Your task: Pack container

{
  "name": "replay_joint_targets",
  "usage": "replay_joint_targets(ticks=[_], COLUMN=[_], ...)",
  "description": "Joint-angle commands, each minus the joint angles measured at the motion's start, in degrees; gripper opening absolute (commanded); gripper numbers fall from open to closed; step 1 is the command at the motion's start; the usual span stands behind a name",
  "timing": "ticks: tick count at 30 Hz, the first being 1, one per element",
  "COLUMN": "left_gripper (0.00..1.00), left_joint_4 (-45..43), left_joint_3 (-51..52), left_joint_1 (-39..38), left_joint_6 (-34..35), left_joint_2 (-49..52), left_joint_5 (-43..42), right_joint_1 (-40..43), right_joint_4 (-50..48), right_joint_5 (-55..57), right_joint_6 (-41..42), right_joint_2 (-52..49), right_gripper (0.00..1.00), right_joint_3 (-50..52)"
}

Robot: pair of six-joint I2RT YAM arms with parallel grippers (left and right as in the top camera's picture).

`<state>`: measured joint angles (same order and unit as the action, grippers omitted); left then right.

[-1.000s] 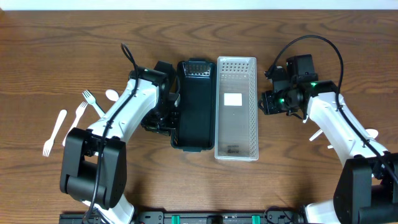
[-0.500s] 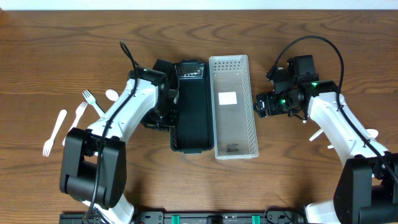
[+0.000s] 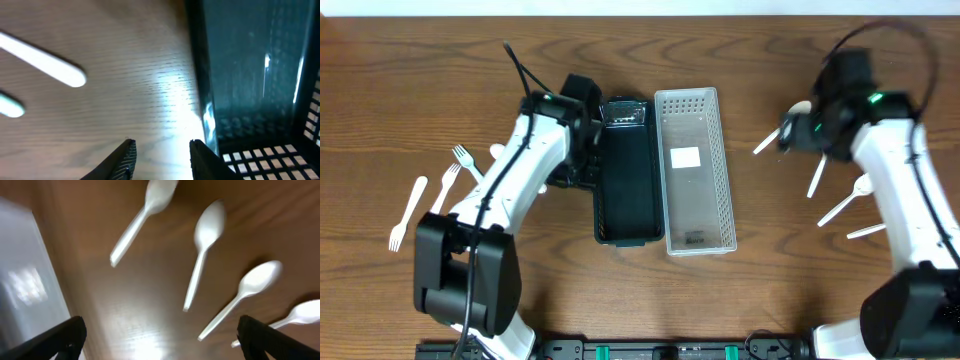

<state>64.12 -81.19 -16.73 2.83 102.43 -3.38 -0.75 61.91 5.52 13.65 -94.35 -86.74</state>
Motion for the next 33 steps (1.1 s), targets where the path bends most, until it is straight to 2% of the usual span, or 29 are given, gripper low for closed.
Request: replay_joint_targets(ticks=[1,3,4,5,6,7,12,21,33], left_gripper=[0.4,0.43,0.52,0.75,0.91,0.99,0.98,0.98,0.98], left_joint_4=[1.33,0.87,0.44,0.02,-0.39,-0.83,-2.29,-0.46,-0.11], left_joint_3=[-2.86,-3.13,-3.13,-3.13,-3.13,-3.13,-3.13,-3.1,-3.1], left_joint_1=[1.68,2.49,2.89,3.21,3.56,3.87,4.2,4.2,4.2], left_joint_6=[0.31,0.79,0.92,0.9,0.9,0.9,0.94,2.4,2.4], left_joint_2=[-5.4,-9.31,-11.32,-13.44,-15.52,-17.84,-26.32,-30.03,-29.33], left_joint_5=[1.33,1.31,1.29,1.29,1.29,1.29,1.29,1.31,1.31], right_joint_1=[-0.11,-0.94,-1.4,-1.68,-1.92,-2.01,-1.38,0.13,0.26], right_joint_4=[2.99,3.67,3.34,2.6,1.4,-0.17,-2.08,12.02,16.87], right_joint_5=[4.52,4.61,4.66,4.76,4.81,4.72,0.39,-2.82,-3.23], right_joint_6=[9.35,13.03,15.13,16.92,18.47,20.04,23.19,23.17,23.56], right_joint_2=[0.35,0.33,0.33,0.24,0.07,-0.37,-7.58,-31.69,-46.6], right_gripper=[0.99,0.99,0.99,0.99,0.99,0.99,0.99,0.99,0.99], right_joint_3=[-10.16,-14.16,-15.52,-16.22,-16.5,-16.57,-19.63,-41.59,-42.58])
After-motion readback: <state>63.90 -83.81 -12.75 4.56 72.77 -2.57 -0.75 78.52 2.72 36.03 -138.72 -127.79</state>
